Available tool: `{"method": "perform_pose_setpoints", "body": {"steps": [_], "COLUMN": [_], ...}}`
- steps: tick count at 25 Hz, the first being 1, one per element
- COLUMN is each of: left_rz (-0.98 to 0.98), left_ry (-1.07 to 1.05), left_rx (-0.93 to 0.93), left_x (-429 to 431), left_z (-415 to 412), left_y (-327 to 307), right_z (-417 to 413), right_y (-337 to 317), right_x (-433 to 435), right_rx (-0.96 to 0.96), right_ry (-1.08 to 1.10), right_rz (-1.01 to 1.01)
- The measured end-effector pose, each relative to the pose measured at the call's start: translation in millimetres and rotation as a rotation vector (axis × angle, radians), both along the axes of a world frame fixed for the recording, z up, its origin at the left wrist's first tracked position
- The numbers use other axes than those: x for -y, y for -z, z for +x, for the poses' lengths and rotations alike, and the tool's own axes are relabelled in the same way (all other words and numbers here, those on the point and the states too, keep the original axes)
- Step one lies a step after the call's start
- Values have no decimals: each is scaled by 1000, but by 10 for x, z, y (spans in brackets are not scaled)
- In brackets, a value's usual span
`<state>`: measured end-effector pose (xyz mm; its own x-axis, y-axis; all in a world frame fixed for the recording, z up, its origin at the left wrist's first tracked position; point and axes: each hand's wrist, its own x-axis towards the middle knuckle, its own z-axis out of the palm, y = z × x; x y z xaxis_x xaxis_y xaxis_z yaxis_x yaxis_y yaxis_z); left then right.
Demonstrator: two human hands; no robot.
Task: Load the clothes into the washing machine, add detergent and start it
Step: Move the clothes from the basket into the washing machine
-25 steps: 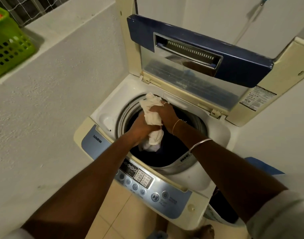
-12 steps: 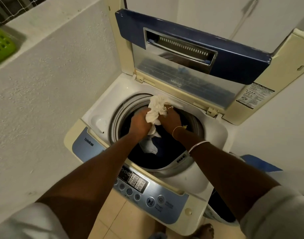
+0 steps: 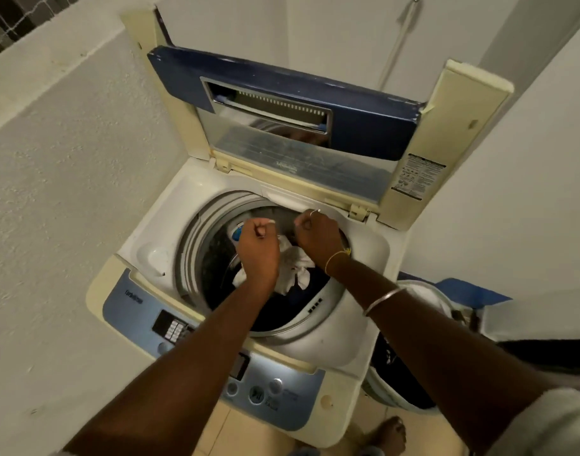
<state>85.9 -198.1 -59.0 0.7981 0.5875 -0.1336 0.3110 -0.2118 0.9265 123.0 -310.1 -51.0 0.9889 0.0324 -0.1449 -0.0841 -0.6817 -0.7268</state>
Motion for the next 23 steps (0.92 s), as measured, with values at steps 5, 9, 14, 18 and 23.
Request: {"method": "perform_pose_setpoints", "body": {"steps": [5, 9, 14, 18, 23], "left_rz": [-97, -55, -60, 32, 141], "left_ry": [9, 185, 383, 496, 549], "left_rx": [250, 327, 255, 164, -78], "left_x": [1014, 1803, 2707, 3137, 3341], "left_z": [-160, -371, -554, -599, -614], "left_y": [-227, -296, -104, 457, 1501], "right_z": [-460, -687, -864, -1013, -1109], "right_y": [-251, -45, 348, 807, 1593], "right_x": [592, 1342, 2218, 2794, 3377], "right_rx": [284, 327, 321, 202, -38], "right_ry": [232, 471, 592, 632, 562], "right_rz": [290, 406, 423, 368, 210]}}
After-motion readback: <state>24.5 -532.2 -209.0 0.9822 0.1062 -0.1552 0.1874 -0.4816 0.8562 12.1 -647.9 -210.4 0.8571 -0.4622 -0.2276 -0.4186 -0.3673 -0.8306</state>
